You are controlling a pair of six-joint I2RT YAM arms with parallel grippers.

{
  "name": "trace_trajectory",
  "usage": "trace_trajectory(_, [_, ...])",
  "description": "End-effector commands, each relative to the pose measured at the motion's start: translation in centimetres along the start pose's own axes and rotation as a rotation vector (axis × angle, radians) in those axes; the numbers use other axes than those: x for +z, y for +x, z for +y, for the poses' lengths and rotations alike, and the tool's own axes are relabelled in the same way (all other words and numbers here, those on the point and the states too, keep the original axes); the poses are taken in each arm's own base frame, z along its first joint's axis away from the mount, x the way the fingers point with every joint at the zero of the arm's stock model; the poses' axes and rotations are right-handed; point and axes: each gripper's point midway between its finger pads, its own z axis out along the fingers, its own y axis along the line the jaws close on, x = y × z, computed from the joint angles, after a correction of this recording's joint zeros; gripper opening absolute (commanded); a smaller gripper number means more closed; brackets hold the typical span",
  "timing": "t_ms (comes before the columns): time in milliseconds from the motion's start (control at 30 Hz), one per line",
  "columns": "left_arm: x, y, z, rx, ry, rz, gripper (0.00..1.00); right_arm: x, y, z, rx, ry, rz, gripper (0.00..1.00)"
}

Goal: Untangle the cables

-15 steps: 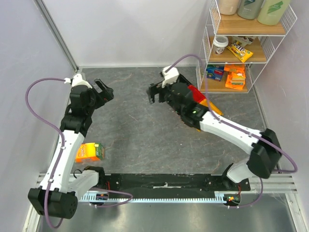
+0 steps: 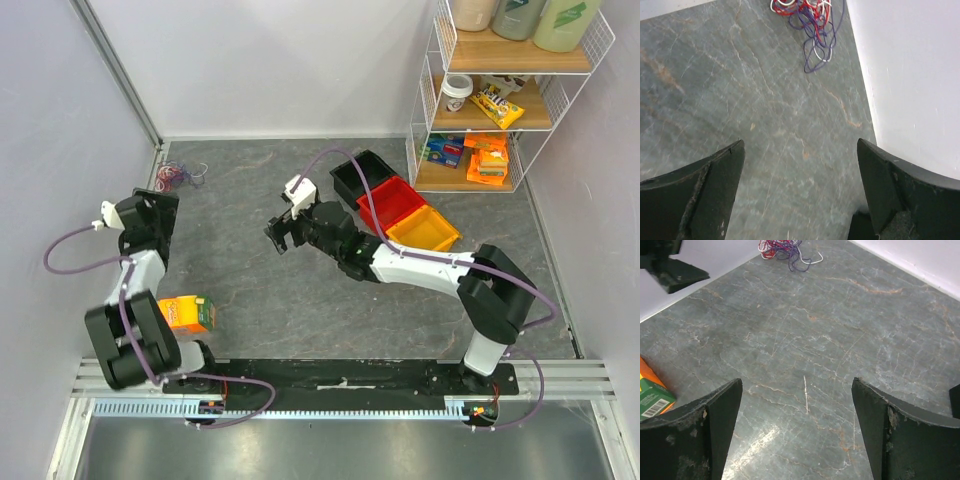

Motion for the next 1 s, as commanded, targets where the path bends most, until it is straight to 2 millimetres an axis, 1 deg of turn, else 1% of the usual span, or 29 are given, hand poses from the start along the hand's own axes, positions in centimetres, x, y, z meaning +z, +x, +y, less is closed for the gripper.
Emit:
trace_trajectory(0, [3.8,-4.2,-5.0,-0.107,0.130,-0.129,0.98,-1.0,-3.4,-0.5,-0.057,-0.002,-0.126,0.98])
trace_trajectory(67, [5.9,-4.6,-4.0,-0.136,0.078,-0.153,0.97,-1.8,-3.9,-1.1,-0.080,0.018,-0.147,0.98])
trace_trajectory(133, [8.0,-4.6,-3.1,-0.162,0.033,-0.159,0.96,-2.7,-4.4,-1.3,-0.104,0.022,-0.170,0.98])
trace_trajectory(233, [11.0,-3.1,-2.1,-0.252,0.001,-0.110,0.95,-3.5,-4.7,-1.4,-0.127,0.017,-0.199,0.98])
trace_trajectory(333, [13.8,-1.9,-2.7,-0.283,0.027,-0.089,0.90,-4.0,-4.6,-1.2,-0.131,-0.004,-0.218,0.98])
trace_trajectory(367, [14.6,-1.4,-2.5,-0.277,0.011,-0.093,0.90,-4.1,-4.5,-1.2,-0.133,-0.006,-0.221,0.98])
trace_trajectory(467, [16.4,-0.9,-3.8,-0.252,0.001,-0.134,0.90,-4.3,-4.4,-1.4,-0.167,-0.001,-0.226,0.98])
trace_trajectory(500, [17.1,-1.2,-5.0,-0.234,0.019,-0.145,0.90,-4.4,-4.4,-1.5,-0.171,0.006,-0.225,0.98])
trace_trajectory(533, [17.8,-1.2,-5.2,-0.214,0.013,-0.152,0.90,-4.4,-4.2,-1.6,-0.177,0.012,-0.222,0.98])
trace_trajectory(633, [19.6,-1.0,-4.4,-0.221,-0.066,-0.158,0.88,-4.4,-4.0,-2.3,-0.185,0.038,-0.214,0.98])
trace_trajectory(767, [21.7,-0.9,-4.0,-0.188,-0.132,-0.146,0.73,-4.1,-3.6,-3.2,-0.180,0.064,-0.205,0.98])
trace_trajectory(833, [22.2,-0.6,-3.5,-0.190,-0.160,-0.130,0.67,-4.0,-3.5,-3.4,-0.173,0.065,-0.202,0.98])
trace_trajectory(933, [22.9,0.4,-2.8,-0.199,-0.190,-0.087,0.63,-3.8,-3.5,-3.3,-0.160,0.058,-0.204,0.98])
trace_trajectory(967, [23.1,0.8,-2.6,-0.198,-0.204,-0.072,0.63,-3.7,-3.4,-3.3,-0.159,0.054,-0.203,0.98])
